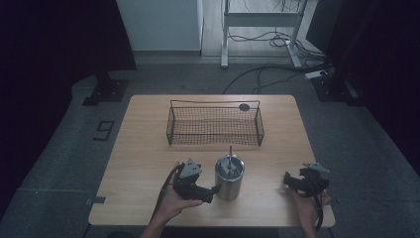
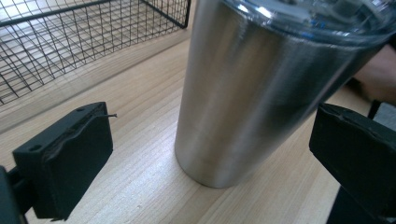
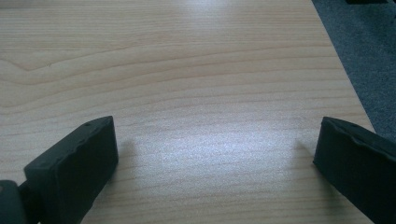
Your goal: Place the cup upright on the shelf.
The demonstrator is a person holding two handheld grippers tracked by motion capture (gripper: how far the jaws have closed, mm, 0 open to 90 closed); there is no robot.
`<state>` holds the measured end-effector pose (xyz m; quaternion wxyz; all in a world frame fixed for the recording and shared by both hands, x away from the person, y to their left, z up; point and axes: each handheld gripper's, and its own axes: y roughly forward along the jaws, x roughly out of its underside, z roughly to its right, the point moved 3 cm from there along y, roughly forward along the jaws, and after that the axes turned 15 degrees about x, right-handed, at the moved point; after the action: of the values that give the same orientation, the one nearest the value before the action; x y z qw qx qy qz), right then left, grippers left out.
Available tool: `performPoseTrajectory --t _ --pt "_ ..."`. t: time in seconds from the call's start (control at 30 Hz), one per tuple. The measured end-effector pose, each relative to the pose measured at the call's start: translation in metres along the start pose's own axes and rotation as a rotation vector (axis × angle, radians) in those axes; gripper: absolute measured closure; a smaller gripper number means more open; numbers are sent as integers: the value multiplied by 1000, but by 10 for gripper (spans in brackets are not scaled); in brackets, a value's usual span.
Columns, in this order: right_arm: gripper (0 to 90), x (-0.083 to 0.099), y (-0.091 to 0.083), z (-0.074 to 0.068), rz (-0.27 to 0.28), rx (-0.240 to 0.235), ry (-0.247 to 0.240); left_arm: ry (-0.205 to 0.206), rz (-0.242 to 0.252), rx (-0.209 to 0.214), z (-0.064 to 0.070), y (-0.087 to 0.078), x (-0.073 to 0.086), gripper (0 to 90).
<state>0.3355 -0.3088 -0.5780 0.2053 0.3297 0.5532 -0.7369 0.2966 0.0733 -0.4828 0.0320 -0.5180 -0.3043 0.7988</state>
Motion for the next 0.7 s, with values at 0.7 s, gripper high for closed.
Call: performPoseTrajectory --t 0.7 --pt "0 1 0 1 0 4 3 30 -43 -20 14 55 -5 0"
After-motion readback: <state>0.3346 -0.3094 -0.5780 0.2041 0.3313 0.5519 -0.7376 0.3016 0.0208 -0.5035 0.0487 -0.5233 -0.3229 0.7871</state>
